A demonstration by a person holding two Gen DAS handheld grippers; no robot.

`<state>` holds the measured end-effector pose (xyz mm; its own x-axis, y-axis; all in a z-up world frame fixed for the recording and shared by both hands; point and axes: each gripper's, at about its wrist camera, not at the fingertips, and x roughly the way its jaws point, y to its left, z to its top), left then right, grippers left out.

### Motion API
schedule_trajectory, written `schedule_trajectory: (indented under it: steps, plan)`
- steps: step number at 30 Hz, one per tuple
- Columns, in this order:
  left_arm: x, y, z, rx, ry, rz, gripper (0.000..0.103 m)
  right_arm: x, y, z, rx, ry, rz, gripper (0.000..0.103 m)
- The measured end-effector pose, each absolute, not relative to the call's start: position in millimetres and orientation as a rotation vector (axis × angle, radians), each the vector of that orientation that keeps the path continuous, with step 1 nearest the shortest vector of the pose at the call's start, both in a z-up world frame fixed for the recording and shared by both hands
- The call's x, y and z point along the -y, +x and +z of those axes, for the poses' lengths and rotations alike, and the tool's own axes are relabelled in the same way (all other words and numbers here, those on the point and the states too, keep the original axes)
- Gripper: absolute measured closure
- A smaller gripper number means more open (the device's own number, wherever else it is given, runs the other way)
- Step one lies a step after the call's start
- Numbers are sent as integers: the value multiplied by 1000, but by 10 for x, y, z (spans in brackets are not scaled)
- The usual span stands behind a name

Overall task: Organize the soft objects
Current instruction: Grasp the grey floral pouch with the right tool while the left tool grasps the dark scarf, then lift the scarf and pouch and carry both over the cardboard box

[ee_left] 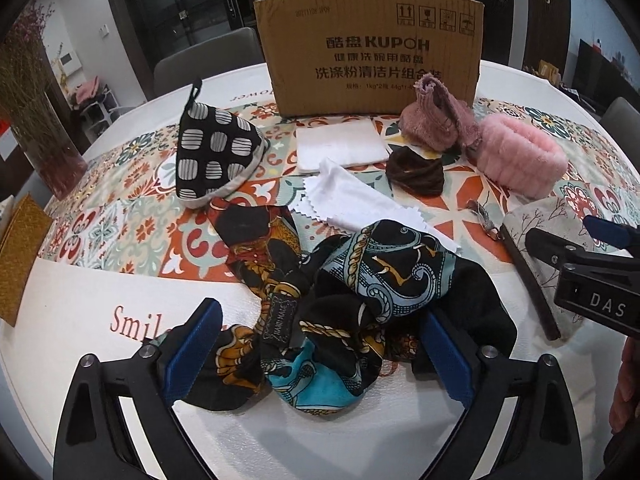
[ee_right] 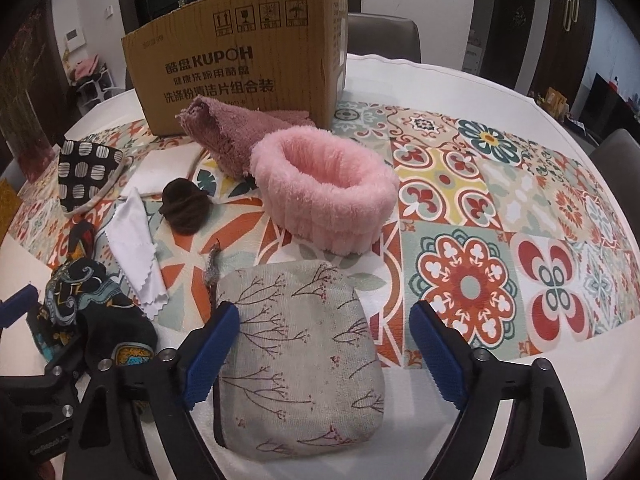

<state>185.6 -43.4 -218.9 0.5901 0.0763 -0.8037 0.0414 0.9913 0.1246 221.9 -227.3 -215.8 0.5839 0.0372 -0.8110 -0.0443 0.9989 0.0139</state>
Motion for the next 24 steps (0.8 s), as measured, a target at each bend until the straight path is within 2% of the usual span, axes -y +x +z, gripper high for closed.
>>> schedule_trajectory:
  steps: [3,7,12,15,18,24]
  plan:
    - [426,1870,-2235,-959,112,7,21,2276,2212,-2180,-949,8,60,25]
    - [398,1869,-2273,-979,60,-10,30,2263,2205,-2186,-952,23,85,39]
    - [403,1832,-2261,-971,44,-14,57,2241,2162,-2152,-944,14,89,62]
    - [430,1794,-2242,-970,37,-21,68,2255,2129,-2116,-943,12,100,74]
    - [451,1737,-2206,-969,28,-21,76,2280,2083,-2077,-943,21,115,81]
    - [498,1597,-2070,-945,20,-23,80,2318,1957,-1957,-925,28,143,88]
